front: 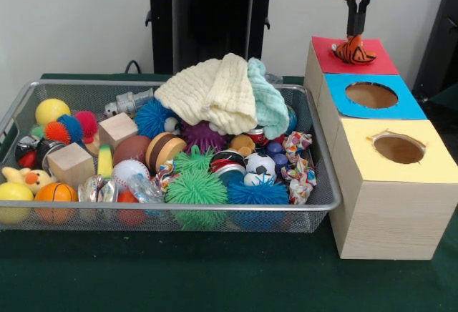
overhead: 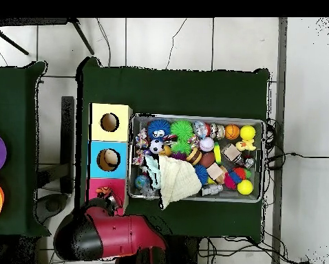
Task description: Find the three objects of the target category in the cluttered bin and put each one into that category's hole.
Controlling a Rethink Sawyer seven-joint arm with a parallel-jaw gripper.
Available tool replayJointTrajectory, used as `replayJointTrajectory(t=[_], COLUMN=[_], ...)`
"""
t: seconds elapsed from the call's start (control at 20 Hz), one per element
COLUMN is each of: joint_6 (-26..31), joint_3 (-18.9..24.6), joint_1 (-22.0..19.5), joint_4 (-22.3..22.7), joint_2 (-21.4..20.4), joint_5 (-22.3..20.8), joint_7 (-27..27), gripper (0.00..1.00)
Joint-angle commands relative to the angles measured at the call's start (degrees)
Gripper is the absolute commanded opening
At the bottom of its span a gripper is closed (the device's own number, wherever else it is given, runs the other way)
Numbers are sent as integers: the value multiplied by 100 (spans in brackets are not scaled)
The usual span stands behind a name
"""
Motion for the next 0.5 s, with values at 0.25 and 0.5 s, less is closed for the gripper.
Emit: replayJointTrajectory(t=[0.25,0.5], joint_6=[235,299], joint_3=[-172,-354], joint_1=[103,224], joint_4=[-77,-197], joint_2=[118,133], joint_5=[264,228], joint_7=[1431,1413], gripper=[0,0])
